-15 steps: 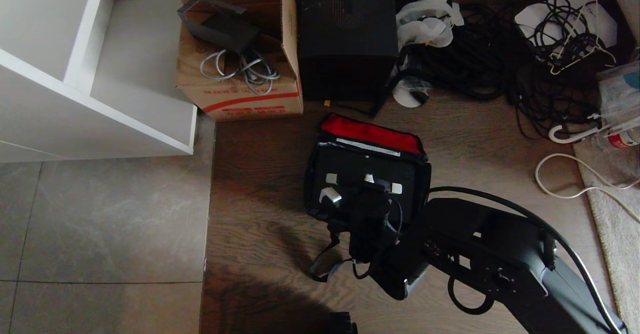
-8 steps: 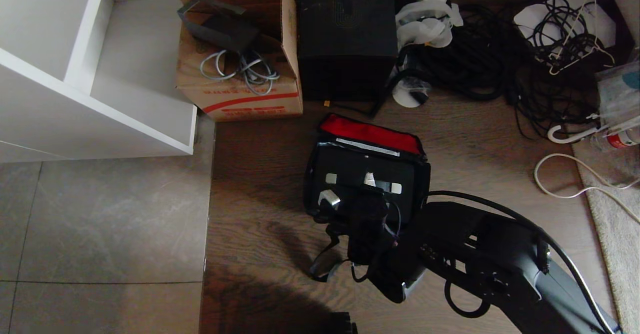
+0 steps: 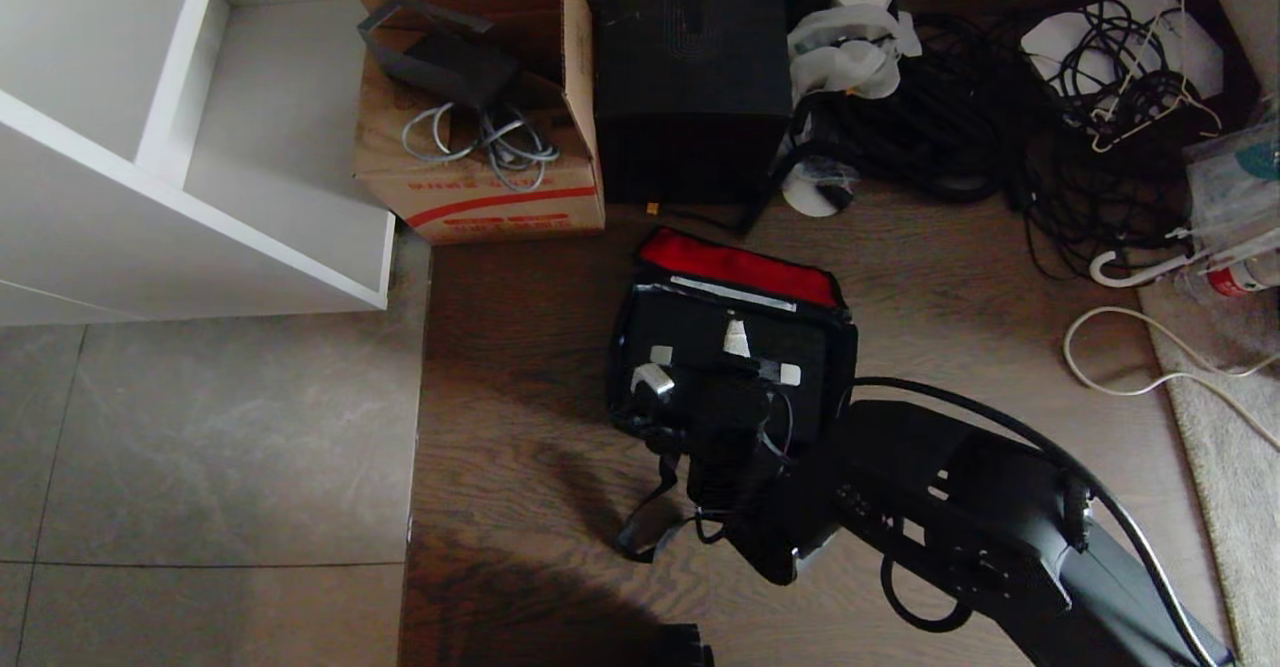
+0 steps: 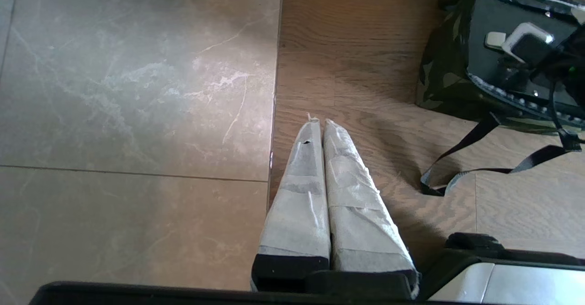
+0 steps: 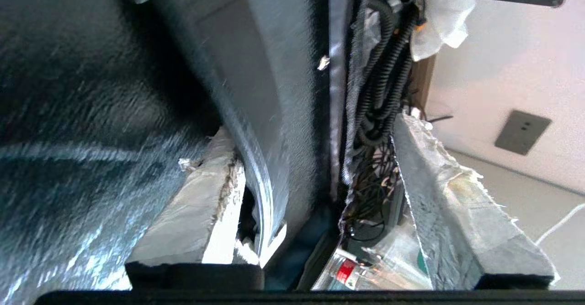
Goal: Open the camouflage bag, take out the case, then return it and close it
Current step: Grip the handle
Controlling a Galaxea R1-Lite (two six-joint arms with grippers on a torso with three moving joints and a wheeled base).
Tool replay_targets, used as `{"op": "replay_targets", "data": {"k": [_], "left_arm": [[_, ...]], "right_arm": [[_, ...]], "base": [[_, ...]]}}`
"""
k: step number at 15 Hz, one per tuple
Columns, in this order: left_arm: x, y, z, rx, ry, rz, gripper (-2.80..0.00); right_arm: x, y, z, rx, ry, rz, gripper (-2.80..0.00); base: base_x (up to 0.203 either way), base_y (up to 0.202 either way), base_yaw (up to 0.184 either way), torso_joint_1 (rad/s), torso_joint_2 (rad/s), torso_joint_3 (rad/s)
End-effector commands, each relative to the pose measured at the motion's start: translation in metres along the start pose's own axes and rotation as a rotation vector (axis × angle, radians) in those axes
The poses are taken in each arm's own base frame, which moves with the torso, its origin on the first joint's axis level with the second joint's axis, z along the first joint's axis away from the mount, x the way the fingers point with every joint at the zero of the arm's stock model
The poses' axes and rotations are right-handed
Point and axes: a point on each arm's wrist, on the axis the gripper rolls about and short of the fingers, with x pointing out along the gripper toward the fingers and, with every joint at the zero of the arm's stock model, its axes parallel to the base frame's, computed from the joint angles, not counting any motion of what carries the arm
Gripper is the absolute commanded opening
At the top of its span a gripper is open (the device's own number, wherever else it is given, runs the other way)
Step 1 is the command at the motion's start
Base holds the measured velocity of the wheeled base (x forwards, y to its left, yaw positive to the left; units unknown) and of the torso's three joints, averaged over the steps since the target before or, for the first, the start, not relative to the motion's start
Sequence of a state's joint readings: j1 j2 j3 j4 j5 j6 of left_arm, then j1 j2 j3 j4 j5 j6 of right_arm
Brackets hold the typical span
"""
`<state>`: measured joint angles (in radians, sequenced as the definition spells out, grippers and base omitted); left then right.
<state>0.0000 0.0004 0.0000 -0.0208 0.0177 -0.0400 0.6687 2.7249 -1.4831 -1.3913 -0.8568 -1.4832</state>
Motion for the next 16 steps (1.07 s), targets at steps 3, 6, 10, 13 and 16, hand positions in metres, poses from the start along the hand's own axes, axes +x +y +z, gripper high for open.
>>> {"op": "replay_targets", "data": {"k": [3,6,10,13,16], "left_arm": [[0.001,0.0,-0.003,0.0,0.008,0.001,-2.8],[0.001,0.0,-0.003,0.0,0.008,0.001,-2.8],[0.001,0.0,-0.003,0.0,0.008,0.001,-2.8],[0.001,0.0,-0.003,-0.001,0.008,0.001,-2.8],[0.001,0.0,-0.003,-0.001,0.008,0.001,-2.8]], "right_arm": [[0.008,0.009,-0.002,0.001,0.015,-0.018,0.0],[0.013,0.013,-0.004,0.001,0.027,-0.023,0.0],[0.024,0.018,-0.014,-0.012,0.053,-0.014,0.0],[0.028,0.018,-0.011,-0.008,0.066,-0.024,0.0],[0.029,0.022,-0.011,-0.021,0.072,-0.01,0.0]], "base": [[0.0,0.0,0.0,0.0,0.0,0.0],[0.0,0.0,0.0,0.0,0.0,0.0],[0.0,0.0,0.0,0.0,0.0,0.0],[0.0,0.0,0.0,0.0,0.0,0.0],[0.0,0.0,0.0,0.0,0.0,0.0]]}}
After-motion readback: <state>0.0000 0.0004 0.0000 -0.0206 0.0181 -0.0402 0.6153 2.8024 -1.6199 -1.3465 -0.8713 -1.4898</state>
